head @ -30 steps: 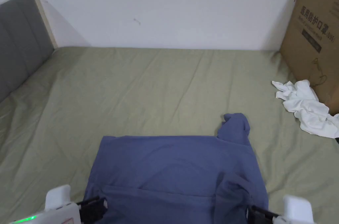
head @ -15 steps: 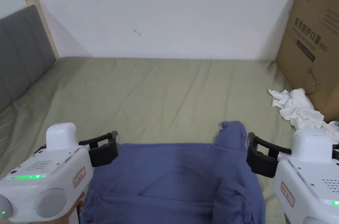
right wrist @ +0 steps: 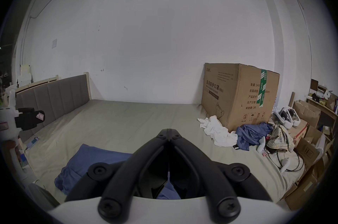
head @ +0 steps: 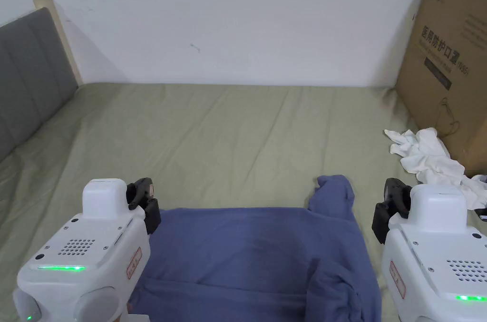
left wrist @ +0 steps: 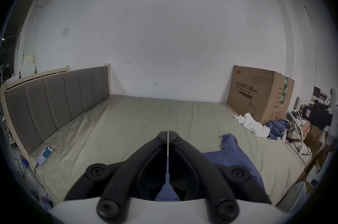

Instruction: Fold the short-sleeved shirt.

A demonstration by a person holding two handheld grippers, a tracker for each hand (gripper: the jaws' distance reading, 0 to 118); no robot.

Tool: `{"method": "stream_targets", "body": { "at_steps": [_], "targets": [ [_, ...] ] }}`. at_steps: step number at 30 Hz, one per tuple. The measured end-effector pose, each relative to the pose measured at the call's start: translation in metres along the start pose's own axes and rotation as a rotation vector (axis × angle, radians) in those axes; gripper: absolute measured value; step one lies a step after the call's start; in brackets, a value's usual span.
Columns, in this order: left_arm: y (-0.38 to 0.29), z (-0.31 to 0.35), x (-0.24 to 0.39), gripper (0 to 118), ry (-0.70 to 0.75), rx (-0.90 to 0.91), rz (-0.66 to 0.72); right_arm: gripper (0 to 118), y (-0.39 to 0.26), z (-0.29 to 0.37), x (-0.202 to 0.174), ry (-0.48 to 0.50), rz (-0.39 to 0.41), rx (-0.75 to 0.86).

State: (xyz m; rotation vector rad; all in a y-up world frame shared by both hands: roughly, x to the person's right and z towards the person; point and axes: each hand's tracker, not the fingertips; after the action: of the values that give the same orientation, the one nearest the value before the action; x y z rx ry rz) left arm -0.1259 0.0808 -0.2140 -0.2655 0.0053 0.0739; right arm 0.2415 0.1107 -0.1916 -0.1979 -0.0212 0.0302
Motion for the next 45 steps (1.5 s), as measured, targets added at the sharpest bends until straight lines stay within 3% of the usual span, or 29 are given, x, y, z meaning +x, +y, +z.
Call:
{"method": "stream_targets", "body": {
  "at_steps": [8,17,19,20,21,22,27,35,37,39,40,42,45],
  "targets": [
    [0.004,-0.069,-0.026,5,0.008,-0.201,0.017,2,-0.005,-0.029,-0.001,0.016,-0.030,-0.040],
    [-0.018,-0.208,-0.081,5,0.029,-0.484,0.079,2,-0.017,-0.082,-0.005,0.006,-0.021,-0.113],
    [-0.027,-0.237,-0.091,19,0.032,-0.567,0.094,2,-0.021,-0.095,-0.005,0.000,-0.017,-0.138],
    [-0.031,-0.250,-0.096,37,0.027,-0.606,0.096,2,-0.023,-0.101,-0.005,-0.002,-0.016,-0.147],
    [-0.038,-0.262,-0.100,71,0.026,-0.639,0.114,2,-0.026,-0.108,-0.005,-0.005,-0.015,-0.157],
    [-0.044,-0.274,-0.103,88,0.047,-0.691,0.112,2,-0.028,-0.115,-0.004,-0.008,-0.015,-0.169],
    [-0.072,-0.316,-0.111,100,0.096,-0.767,0.043,2,-0.040,-0.142,-0.002,-0.022,-0.011,-0.219],
    [-0.109,-0.347,-0.112,98,0.107,-0.897,0.085,2,-0.059,-0.166,0.003,-0.042,-0.011,-0.284],
    [-0.115,-0.345,-0.105,77,0.106,-0.894,0.067,2,-0.062,-0.170,0.005,-0.041,-0.011,-0.291],
    [-0.113,-0.338,-0.098,68,0.097,-0.832,-0.024,2,-0.064,-0.174,0.006,-0.040,-0.010,-0.303],
    [-0.112,-0.337,-0.093,54,0.089,-0.829,-0.061,2,-0.065,-0.177,0.007,-0.041,-0.016,-0.310],
    [-0.111,-0.333,-0.089,15,0.073,-0.811,-0.086,3,-0.068,-0.185,0.011,-0.043,-0.035,-0.332],
    [-0.103,-0.324,-0.086,8,0.051,-0.787,-0.085,6,-0.075,-0.204,0.019,-0.038,-0.064,-0.363]
  ]
}}
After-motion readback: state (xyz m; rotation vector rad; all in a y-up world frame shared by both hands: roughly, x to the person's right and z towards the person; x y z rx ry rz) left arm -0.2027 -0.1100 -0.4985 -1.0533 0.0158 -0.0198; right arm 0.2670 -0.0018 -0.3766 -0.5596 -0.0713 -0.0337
